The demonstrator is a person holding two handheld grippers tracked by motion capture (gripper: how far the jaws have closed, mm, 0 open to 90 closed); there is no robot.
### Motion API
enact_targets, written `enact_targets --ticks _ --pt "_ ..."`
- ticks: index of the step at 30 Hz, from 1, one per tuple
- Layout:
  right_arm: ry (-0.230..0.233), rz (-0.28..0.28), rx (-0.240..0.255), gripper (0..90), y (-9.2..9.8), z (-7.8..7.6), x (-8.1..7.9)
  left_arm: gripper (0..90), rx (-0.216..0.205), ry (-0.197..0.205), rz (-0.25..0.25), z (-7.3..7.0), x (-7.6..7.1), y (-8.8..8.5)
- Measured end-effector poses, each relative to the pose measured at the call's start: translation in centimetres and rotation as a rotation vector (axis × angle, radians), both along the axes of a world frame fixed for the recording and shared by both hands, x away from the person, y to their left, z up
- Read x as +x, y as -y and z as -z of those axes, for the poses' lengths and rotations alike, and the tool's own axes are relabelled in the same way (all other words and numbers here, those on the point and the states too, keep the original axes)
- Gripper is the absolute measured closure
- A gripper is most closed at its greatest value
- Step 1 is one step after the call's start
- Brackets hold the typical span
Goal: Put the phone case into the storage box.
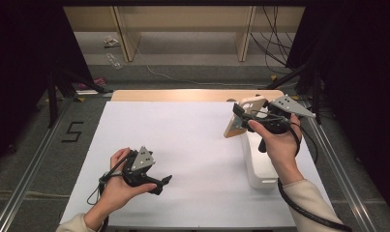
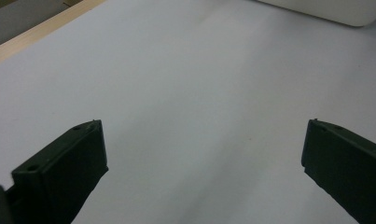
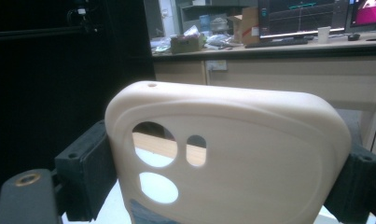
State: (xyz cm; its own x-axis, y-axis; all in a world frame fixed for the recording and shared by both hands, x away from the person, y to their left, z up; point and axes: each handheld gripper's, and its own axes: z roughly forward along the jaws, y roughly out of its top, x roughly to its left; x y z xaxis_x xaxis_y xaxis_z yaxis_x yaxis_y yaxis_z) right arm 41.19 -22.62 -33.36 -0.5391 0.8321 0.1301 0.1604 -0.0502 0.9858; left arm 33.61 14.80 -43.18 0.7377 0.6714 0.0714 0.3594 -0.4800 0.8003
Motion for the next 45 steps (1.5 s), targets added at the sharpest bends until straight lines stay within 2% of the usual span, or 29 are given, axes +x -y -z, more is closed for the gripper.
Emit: enact_targets --ticks 45 --pt "0.008 0.060 0.012 13.2 1.9 -0.4 0.4 0.0 -0.004 0.000 -0.001 0.0 0.1 0.0"
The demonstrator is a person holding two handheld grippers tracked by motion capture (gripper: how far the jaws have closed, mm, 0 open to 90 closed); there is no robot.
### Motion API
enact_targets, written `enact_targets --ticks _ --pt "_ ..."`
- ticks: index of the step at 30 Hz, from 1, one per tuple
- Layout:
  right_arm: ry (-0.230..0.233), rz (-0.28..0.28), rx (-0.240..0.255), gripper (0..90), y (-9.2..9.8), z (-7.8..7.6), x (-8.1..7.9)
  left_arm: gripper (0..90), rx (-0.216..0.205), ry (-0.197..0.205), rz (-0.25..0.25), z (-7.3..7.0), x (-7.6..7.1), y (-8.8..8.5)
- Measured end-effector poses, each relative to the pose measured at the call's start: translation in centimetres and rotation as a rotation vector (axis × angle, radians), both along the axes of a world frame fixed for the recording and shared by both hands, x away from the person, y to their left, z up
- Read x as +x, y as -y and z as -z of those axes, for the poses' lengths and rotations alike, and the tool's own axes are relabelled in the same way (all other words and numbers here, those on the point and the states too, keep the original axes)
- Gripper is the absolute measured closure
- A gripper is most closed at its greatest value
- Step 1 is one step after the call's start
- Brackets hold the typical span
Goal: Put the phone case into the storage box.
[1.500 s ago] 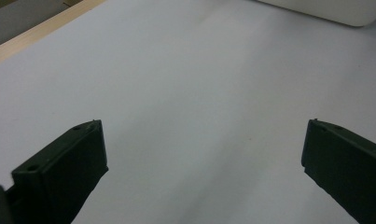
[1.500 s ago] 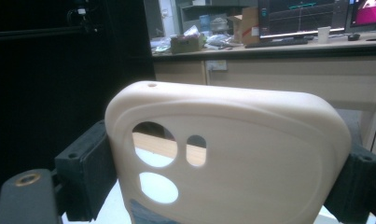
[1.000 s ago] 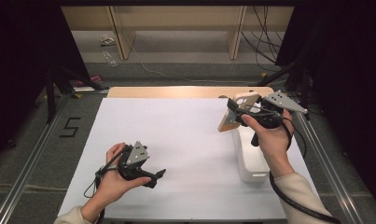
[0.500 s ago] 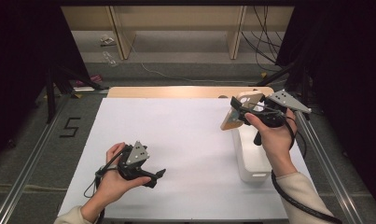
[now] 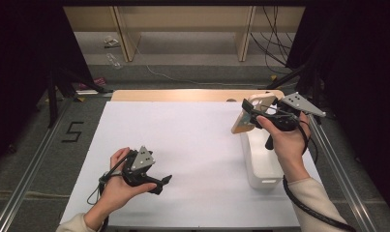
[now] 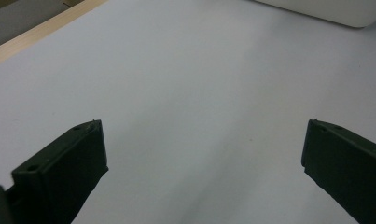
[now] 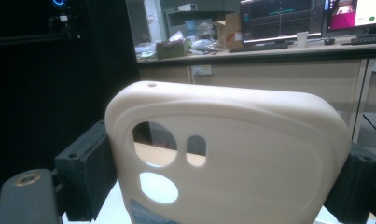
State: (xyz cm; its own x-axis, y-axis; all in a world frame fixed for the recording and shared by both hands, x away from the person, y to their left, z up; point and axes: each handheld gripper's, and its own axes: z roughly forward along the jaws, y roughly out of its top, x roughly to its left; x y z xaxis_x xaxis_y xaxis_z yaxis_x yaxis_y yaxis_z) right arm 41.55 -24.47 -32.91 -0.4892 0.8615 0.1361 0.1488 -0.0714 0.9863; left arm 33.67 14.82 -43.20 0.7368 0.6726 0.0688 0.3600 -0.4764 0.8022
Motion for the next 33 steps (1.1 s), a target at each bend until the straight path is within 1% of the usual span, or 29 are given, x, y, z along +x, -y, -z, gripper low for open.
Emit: enact_targets --ticks 33 --pt "0.011 0.047 0.007 13.2 1.5 -0.4 0.2 0.0 -0.003 -0.001 -0.001 0.0 0.0 -0.1"
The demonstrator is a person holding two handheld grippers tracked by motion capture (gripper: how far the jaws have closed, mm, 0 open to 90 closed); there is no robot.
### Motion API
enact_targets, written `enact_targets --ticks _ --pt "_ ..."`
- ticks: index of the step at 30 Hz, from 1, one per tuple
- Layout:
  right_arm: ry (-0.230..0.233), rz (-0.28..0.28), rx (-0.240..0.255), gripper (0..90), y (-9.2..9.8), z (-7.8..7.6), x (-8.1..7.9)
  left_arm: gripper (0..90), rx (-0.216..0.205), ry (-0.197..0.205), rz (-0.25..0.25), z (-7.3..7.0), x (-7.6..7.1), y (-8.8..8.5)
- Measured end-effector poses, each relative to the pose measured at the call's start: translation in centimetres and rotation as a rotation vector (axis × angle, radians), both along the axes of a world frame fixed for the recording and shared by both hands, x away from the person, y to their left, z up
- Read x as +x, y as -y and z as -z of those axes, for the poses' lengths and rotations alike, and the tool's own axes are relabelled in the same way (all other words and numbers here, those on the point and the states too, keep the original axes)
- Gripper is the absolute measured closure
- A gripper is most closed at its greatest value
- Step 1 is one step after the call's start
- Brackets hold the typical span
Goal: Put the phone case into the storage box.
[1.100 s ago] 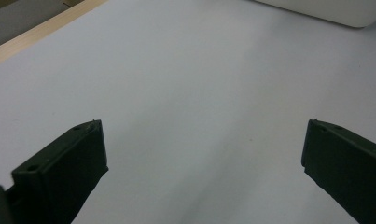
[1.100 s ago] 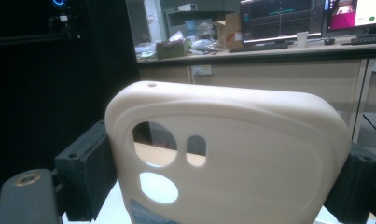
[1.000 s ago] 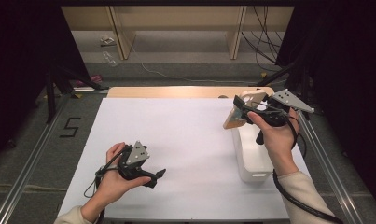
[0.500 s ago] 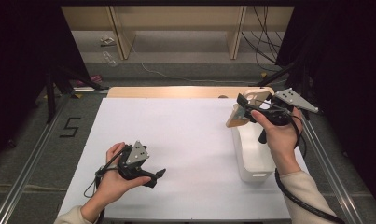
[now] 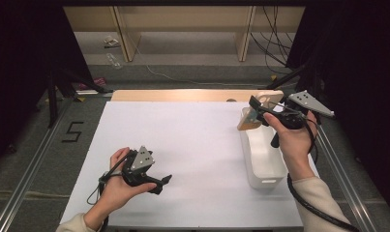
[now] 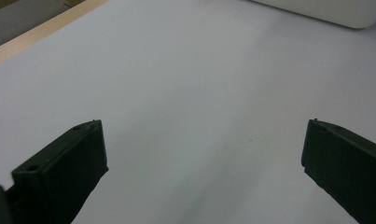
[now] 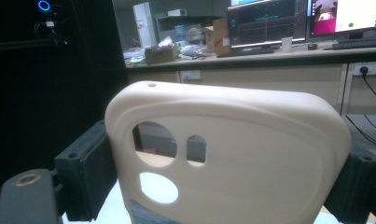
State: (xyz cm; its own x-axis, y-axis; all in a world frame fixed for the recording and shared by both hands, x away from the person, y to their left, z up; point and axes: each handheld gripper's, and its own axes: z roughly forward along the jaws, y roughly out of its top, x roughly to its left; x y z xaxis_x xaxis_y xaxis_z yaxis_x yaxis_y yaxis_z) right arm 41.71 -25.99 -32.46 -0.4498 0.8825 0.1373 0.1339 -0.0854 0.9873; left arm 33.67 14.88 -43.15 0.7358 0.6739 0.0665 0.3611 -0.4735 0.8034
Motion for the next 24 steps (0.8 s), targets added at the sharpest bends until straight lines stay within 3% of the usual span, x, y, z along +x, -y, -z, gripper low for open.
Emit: enact_targets --ticks 24 --pt "0.005 0.033 0.001 13.2 0.94 -0.17 0.11 0.0 -0.006 -0.001 -0.001 0.01 0.00 0.02"
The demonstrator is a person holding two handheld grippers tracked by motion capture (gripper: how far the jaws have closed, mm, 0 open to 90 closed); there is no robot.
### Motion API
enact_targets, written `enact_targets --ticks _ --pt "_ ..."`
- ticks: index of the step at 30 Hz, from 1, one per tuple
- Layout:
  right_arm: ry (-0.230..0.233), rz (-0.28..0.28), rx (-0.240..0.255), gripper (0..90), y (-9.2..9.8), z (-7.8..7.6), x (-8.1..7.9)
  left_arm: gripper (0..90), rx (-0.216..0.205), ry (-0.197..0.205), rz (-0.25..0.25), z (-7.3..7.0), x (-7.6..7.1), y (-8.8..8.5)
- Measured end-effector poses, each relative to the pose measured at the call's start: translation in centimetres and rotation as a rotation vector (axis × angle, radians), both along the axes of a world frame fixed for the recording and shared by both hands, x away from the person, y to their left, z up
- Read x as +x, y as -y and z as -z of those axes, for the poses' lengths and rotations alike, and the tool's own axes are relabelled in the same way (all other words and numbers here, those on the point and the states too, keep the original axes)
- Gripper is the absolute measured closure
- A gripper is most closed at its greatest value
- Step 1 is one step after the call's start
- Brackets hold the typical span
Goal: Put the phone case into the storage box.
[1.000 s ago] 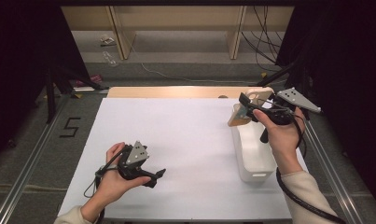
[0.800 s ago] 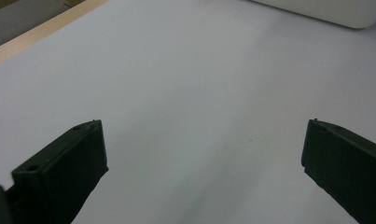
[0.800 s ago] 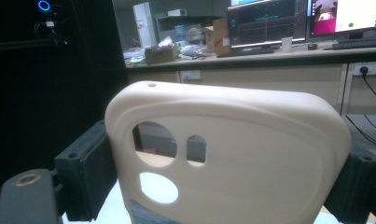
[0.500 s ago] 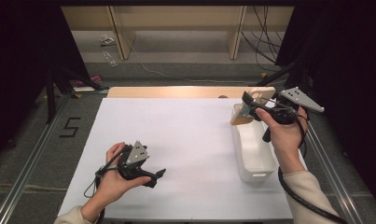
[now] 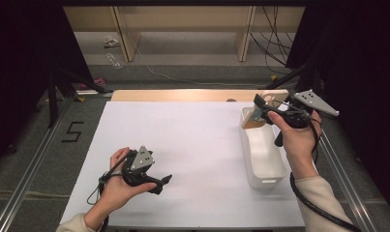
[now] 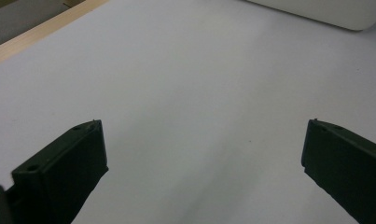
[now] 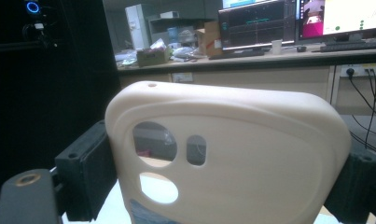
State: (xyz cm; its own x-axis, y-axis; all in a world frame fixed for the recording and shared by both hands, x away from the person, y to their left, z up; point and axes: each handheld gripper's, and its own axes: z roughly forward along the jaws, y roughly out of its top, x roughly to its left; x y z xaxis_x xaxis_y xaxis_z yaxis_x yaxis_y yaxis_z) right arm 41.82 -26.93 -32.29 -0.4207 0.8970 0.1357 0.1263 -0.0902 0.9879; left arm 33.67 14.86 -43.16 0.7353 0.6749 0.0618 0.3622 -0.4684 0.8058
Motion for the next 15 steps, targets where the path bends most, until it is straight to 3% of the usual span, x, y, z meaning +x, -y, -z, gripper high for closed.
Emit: enact_targets --ticks 15 --pt "-0.007 0.014 -0.003 13.2 0.30 0.16 0.14 0.0 0.000 0.001 -0.002 -0.01 0.00 0.01"
